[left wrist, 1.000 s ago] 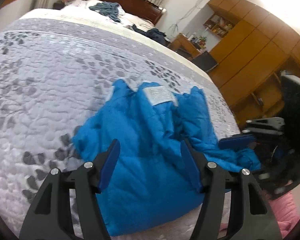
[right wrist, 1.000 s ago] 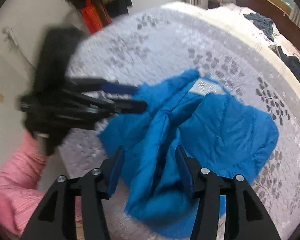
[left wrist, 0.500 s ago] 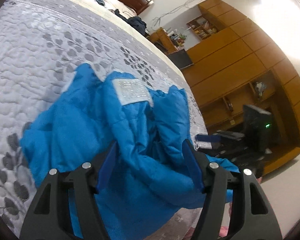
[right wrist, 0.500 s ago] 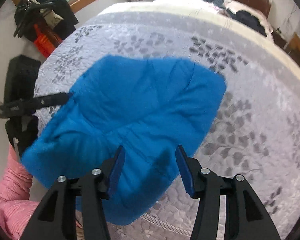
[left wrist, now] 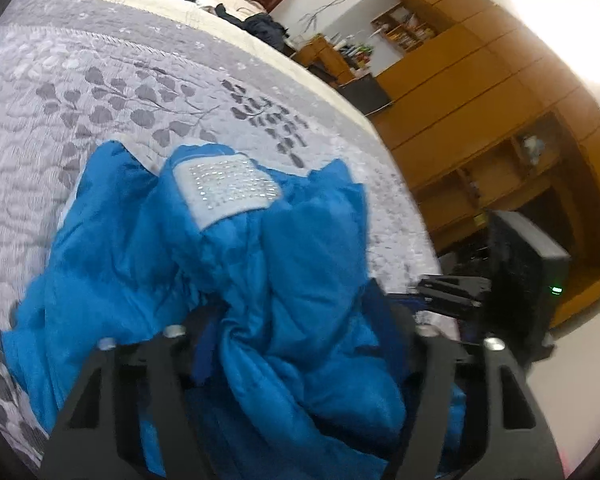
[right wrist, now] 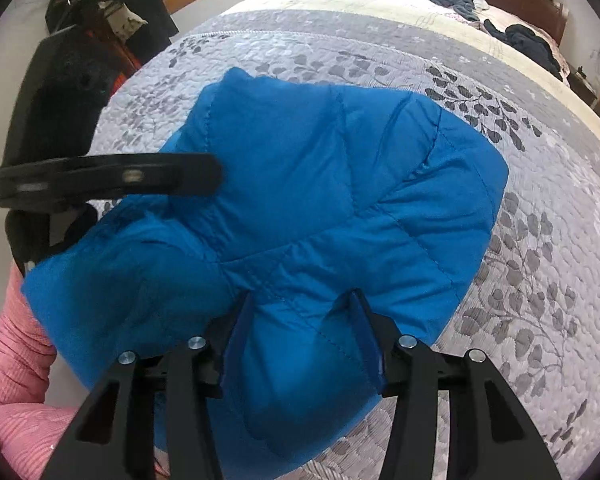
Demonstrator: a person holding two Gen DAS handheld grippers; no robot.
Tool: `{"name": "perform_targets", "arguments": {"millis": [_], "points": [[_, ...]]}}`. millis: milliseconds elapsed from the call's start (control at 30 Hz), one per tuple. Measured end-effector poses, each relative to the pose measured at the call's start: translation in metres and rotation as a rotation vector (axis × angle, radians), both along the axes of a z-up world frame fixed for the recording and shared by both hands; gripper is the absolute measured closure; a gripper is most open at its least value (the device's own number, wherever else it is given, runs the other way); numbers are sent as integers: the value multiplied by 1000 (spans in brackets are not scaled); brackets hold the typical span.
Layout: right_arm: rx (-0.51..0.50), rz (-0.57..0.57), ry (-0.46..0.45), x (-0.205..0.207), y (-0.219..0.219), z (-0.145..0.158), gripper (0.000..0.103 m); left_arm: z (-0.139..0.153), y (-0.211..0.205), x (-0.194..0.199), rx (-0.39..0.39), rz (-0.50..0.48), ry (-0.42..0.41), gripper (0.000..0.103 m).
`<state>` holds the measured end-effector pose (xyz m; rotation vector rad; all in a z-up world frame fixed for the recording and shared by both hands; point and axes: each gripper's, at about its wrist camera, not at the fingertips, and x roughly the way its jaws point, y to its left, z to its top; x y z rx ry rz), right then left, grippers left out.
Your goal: Fold large clothes
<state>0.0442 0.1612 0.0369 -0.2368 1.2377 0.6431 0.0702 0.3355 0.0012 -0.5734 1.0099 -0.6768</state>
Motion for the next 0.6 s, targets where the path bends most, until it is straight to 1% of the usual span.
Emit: {"name": "perform_targets", "arguments": {"millis": [33, 67, 100, 167, 200, 233, 333, 467, 533, 600], "points": [[6, -6, -9, 0, -2, 0, 52, 1, -3, 2, 23, 11, -9, 57], [15, -10, -15, 0, -5, 1, 52, 1, -6, 3, 30, 17, -13, 65], [29, -17, -17, -1, -8, 3, 52, 1, -7, 3, 37, 19, -17, 68], [92, -40, -2, -6, -20, 11, 52, 5, -11, 1, 58, 27, -51, 77], [119, -47, 2, -9, -25, 15, 52, 7, -13, -1, 64, 29, -65, 78], [138, -55, -15, -15, -32, 21, 52, 9, -15, -2, 65, 31, -79, 80], [116, -110, -93, -30, -49, 35, 51, 19, -16, -5, 39, 29, -108, 84], [139, -158, -93, -31, -67, 41, 51, 50, -19, -18, 6, 1, -198, 86], [132, -163, -108, -32, -69, 45, 51, 68, -16, -28, -14, -10, -254, 87], [139, -158, -111, -33, -68, 47, 50, 82, -12, -39, -15, -7, -304, 87]]}}
